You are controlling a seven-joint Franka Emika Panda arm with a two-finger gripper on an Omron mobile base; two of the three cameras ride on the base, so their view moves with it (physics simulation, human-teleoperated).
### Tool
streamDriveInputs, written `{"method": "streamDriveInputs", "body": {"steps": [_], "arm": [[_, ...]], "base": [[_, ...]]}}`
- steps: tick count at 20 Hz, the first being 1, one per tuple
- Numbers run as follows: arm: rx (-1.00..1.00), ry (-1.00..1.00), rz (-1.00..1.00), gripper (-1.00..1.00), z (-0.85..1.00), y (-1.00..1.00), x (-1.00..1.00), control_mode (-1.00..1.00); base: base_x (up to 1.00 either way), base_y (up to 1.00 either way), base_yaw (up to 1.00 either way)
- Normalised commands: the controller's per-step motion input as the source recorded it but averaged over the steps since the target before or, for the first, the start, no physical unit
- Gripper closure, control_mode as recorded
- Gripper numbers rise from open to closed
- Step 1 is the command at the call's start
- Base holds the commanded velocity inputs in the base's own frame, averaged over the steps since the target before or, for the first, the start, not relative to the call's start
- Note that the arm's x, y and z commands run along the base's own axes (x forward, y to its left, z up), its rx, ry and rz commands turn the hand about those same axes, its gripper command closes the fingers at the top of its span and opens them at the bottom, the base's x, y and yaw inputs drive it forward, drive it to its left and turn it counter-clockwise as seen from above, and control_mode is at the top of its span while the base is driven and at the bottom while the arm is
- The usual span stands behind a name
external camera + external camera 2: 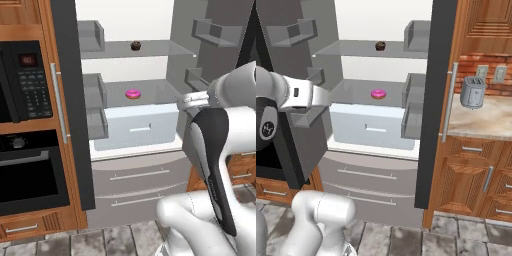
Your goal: Take the cupcake and donut from the fridge and place them on the empty tray on the dining counter.
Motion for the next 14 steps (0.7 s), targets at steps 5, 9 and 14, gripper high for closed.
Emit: {"method": "streamDriveInputs", "body": {"steps": [5,9,14], "arm": [[0.00,-0.01,0.00,-1.00,-0.17,-0.07,0.00,-1.00],[0.00,0.00,0.05,-1.00,-0.16,0.00,-0.03,-1.00],[0.00,0.00,0.22,-1.00,-0.10,0.00,-0.02,-1.00]], "base": [[0.00,0.00,0.00],[0.00,0.00,0.00],[0.00,0.00,0.00]]}}
